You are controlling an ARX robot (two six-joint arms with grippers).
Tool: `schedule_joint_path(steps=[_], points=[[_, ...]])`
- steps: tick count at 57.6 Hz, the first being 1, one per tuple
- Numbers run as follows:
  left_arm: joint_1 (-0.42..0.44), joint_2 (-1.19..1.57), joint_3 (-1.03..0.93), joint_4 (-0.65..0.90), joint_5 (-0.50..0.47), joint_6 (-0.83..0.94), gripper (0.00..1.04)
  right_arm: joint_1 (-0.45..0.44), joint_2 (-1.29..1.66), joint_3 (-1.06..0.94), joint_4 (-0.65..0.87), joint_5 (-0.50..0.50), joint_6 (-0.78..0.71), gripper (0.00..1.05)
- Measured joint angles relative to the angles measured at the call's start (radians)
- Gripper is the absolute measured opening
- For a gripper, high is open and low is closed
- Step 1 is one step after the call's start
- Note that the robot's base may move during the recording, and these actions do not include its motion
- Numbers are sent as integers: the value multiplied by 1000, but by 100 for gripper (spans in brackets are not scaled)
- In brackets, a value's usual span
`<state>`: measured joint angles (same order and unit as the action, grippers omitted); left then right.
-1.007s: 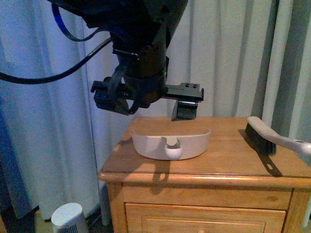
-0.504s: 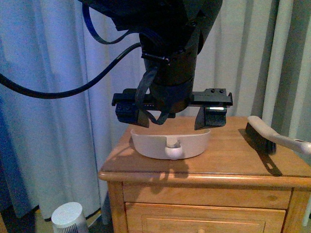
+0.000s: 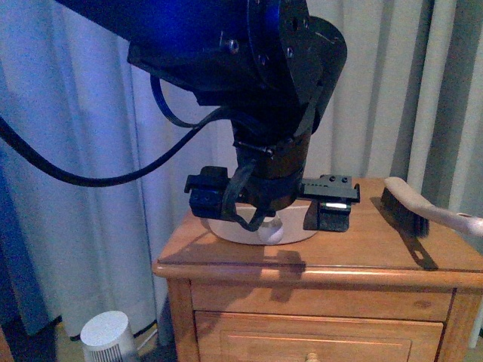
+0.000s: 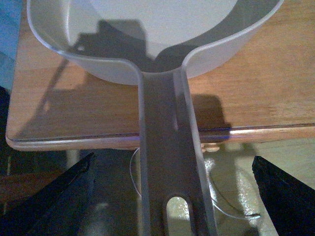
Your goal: Clean up trash
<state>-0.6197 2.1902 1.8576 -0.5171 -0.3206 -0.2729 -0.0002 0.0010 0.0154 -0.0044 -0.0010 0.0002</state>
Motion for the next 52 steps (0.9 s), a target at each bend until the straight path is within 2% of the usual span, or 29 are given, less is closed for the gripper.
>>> schedule_joint_path(steps=[22,45,52], points=[[31,54,25,33,-13,96,97,0,0,0,0,0,0,97],[27,54,21,73,-2,142,34,0,0,0,0,0,0,97],[27,49,6,88,6,150,30,0,0,0,0,0,0,97]])
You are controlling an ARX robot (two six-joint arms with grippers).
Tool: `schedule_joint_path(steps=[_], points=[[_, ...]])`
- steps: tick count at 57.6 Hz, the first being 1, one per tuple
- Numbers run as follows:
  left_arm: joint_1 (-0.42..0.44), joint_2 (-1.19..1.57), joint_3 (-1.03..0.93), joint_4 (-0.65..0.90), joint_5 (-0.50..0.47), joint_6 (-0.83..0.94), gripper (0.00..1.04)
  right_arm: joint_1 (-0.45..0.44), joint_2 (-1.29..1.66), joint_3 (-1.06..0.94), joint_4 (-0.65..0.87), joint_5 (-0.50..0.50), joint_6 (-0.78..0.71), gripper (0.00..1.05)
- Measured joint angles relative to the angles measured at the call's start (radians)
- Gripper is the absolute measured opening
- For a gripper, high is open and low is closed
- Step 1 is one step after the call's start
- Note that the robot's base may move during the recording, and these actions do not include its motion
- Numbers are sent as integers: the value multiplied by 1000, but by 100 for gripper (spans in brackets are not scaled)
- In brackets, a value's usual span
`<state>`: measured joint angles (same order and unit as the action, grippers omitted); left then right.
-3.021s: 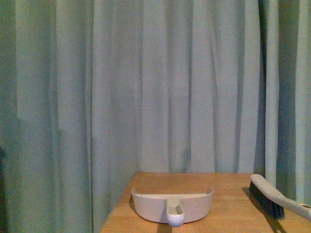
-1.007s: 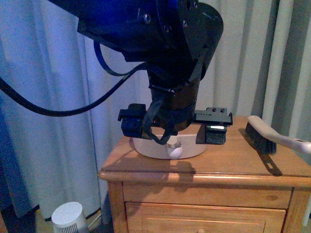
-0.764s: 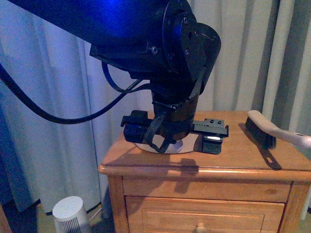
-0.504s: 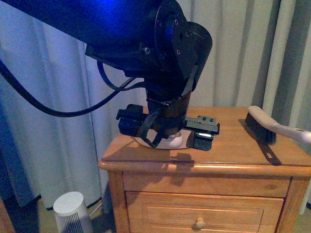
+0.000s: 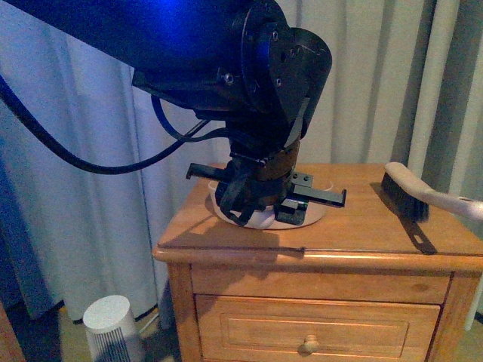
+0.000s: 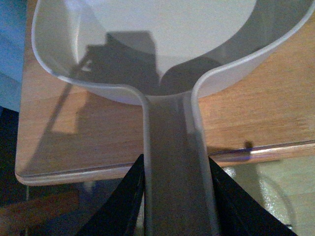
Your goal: Clean up trash
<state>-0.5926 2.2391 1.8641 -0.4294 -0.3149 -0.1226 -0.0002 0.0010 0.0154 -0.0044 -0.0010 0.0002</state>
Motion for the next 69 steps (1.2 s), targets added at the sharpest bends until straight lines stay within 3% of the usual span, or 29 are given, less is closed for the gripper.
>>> schedule_joint_path(steps=[12,31,41,52,69], points=[[5,-47,-77,78,19,26,30,0,0,0,0,0,0,97],[69,-300,-330,522,88,240,29,0,0,0,0,0,0,97],[171,-570,-610,883,223,391,29,0,0,0,0,0,0,97],[274,-846,-931,1084,414,383,29,0,0,0,0,0,0,97],[443,-1254,-1319,1139,572,290,29,0,0,0,0,0,0,97]])
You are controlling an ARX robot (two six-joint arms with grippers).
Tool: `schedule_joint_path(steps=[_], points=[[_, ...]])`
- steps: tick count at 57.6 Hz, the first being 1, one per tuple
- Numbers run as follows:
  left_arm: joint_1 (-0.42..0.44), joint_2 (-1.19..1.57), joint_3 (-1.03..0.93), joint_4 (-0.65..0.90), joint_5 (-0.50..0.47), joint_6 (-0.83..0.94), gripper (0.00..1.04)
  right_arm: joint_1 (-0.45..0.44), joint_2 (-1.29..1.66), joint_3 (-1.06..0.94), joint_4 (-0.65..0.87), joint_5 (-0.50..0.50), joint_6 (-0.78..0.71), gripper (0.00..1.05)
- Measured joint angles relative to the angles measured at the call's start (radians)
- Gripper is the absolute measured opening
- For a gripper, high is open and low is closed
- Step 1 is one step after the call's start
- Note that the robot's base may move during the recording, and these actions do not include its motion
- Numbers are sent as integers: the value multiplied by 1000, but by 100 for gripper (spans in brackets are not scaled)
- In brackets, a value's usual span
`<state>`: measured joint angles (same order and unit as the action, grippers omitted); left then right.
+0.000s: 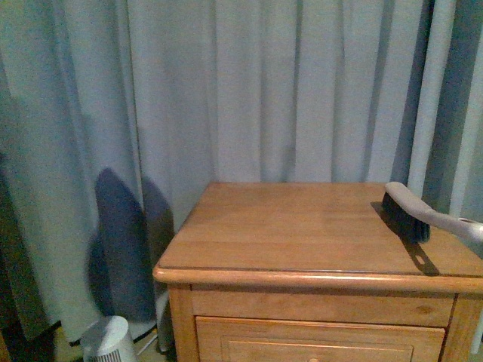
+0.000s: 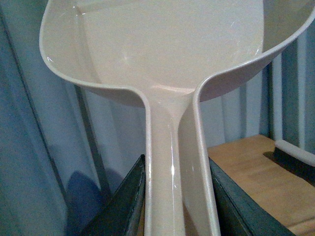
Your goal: Clean up trash
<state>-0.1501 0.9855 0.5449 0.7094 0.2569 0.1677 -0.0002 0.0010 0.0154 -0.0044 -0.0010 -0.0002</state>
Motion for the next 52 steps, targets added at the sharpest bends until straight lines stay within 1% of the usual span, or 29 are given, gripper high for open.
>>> schedule_joint_path(steps=[5,17,28,31,38,40,42,45,49,52], points=[[71,-104,-86,-19,58,-33,29,0,0,0,0,0,0,97],[235,-320,-210,-57,128,-110,29,0,0,0,0,0,0,97],[362,-390,-265,-55,196,-175,29,0,0,0,0,0,0,97],[376,-407,-270,-61,203,-195,29,0,0,0,0,0,0,97],[376,-441,-271,-96,209,-203,29,1,1,0,0,4,0,97],[374,-443,-271,-97,209,-206,29,23,16,5,-23,81,-10,97],[371,-443,-271,-98,203,-212,29,74,59,18,-39,202,-21,97],[370,-443,-271,-99,189,-219,29,122,157,36,-7,306,-22,97],[370,-443,-271,-99,188,-222,29,136,311,81,57,290,-5,97],[370,-443,-271,-100,188,-222,29,136,435,140,117,236,10,97]])
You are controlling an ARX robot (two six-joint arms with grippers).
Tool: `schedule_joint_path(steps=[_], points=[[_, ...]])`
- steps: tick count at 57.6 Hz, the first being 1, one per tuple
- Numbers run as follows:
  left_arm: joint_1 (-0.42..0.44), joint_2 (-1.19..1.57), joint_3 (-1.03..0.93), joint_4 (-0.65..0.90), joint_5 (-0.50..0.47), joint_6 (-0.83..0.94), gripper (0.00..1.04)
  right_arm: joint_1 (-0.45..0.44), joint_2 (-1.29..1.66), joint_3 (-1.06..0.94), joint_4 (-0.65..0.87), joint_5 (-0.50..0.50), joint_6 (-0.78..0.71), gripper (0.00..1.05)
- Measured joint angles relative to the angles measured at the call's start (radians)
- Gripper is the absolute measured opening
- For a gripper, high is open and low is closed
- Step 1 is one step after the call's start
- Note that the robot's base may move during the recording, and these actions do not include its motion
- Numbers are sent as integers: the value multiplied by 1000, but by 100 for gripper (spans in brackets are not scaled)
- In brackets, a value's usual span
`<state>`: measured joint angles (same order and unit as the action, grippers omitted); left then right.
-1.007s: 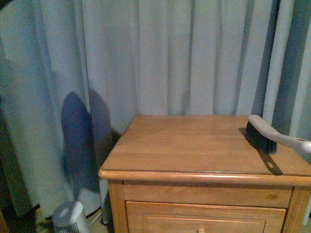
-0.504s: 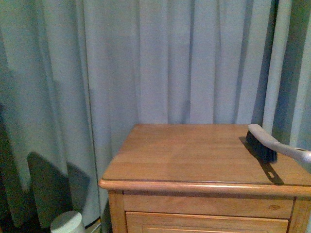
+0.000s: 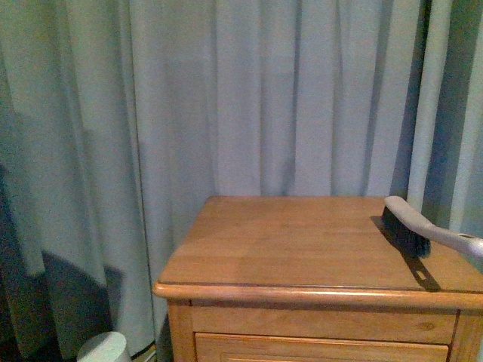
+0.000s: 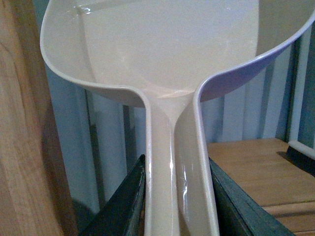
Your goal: Clean up trash
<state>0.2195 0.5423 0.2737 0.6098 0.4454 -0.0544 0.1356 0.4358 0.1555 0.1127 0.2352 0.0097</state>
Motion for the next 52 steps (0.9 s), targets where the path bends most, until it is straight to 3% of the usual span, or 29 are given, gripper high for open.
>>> schedule_joint_path(steps=[5,12,24,33,41,52], points=[[0,0,0,0,0,0,29,-3,169,108,51,-45,21,97],[0,0,0,0,0,-1,29,-11,398,306,-1,-92,82,97],[0,0,0,0,0,-3,29,-13,851,816,-304,-146,217,97],[-1,0,0,0,0,-3,29,-10,1114,1144,-510,-126,271,97],[-1,-1,0,0,0,-3,29,-16,1313,1318,-657,-132,312,97],[-1,-1,0,0,0,-4,29,-23,1425,1432,-697,-127,342,97]])
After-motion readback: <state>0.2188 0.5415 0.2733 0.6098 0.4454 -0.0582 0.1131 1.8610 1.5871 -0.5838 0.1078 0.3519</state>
